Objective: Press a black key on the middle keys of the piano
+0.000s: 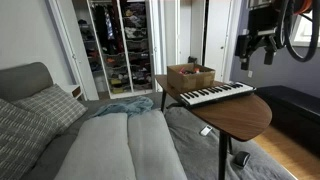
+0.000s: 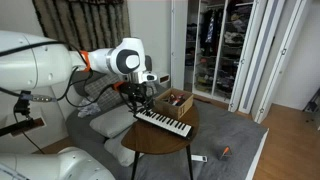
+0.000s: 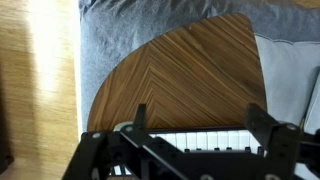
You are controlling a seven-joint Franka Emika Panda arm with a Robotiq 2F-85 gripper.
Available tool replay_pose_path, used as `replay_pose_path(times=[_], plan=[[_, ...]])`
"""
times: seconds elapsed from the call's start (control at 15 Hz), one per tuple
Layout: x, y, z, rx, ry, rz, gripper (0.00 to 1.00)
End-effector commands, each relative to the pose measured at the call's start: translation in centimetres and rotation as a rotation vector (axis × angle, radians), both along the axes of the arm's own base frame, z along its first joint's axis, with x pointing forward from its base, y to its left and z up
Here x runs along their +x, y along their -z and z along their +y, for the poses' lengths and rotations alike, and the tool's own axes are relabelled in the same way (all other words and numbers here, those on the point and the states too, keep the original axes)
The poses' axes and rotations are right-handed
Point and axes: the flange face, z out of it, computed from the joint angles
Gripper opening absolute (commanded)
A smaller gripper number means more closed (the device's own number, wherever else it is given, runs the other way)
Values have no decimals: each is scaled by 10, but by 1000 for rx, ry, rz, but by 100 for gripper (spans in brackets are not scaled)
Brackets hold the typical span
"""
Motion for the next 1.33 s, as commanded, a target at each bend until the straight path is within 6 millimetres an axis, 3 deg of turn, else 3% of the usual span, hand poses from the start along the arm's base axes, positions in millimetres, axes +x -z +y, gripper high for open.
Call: replay_pose_path(times=[0.0,0.2,0.73,0.8,0.87,1.0,1.27], plan=[[0,-1,0,0,0,1,100],[0,-1,0,0,0,1,100],[94,44,32,-12,-193,-4,100],[105,49,32,-14,-211,-3,95],[115,53,32,-12,-231,-4,72],[131,61,31,-15,-250,10,69],[154,72,27,-7,-271,22,40]])
